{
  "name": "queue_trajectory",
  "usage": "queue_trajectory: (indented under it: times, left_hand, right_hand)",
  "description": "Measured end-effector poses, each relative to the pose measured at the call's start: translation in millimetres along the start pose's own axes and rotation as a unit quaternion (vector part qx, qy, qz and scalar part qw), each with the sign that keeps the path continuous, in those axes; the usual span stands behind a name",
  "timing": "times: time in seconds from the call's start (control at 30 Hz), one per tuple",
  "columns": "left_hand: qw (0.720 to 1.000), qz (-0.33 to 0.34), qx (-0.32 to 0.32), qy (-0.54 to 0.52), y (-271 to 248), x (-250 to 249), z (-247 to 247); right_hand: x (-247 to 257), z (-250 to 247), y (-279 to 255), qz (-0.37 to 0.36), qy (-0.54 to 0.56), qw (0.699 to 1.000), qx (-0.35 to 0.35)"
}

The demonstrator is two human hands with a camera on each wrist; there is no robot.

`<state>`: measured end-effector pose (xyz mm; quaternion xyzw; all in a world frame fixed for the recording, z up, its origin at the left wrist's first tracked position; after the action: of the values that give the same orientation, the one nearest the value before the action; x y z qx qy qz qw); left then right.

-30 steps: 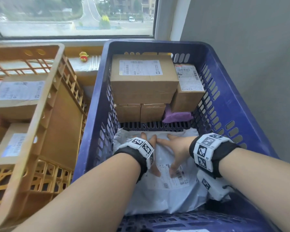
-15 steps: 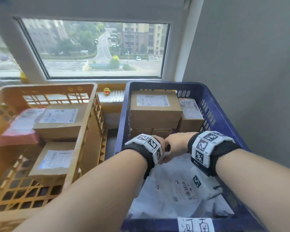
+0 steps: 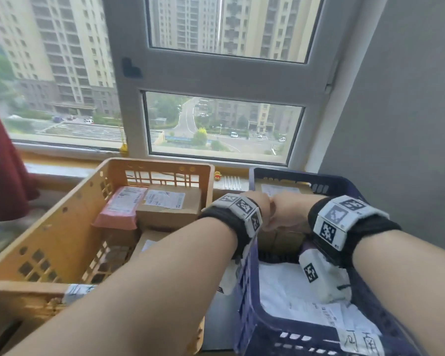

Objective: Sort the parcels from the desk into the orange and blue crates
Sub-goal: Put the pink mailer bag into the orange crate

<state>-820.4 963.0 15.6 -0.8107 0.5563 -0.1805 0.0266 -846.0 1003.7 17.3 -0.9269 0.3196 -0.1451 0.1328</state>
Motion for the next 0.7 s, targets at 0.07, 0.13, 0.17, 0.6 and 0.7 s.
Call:
queue_trajectory:
  times: [0.07, 0.13, 0.17, 0.6, 0.7]
  left_hand:
    - [0.997, -0.005, -0.022, -0.080, -5, 22, 4]
    - [0.985, -0.048, -0.022, -0.161, -22, 57, 11]
    - [0.982, -0.059, -0.020, -0.179, -27, 73, 18]
    - [0.933, -0.202, -0.061, -0.293, -157, 299, 129]
    - [0.916, -0.251, -0.073, -0.306, -191, 353, 157]
  right_hand:
    - [28, 0, 2, 0.001, 0.022, 1.000, -0.013]
    - [59, 2, 7, -0.010, 0.013, 1.000, -0.015]
    - [77, 4, 9, -0.019, -0.001, 1.000, -0.013]
    - [338, 53, 44, -0.160, -0.069, 0.984, -0.050]
    - [402, 66, 48, -0.205, -0.035, 0.976, -0.066]
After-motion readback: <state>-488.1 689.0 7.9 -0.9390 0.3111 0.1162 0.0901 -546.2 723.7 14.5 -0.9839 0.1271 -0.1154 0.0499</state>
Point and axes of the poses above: each hand's wrist, its own y-axis towards the middle knuckle, its own z-axis out of the palm, x = y × z, the point moved 9 cm from there along y, towards the middle knuckle, and after that the axes turned 9 degrees about -z, right-handed, at the moved point
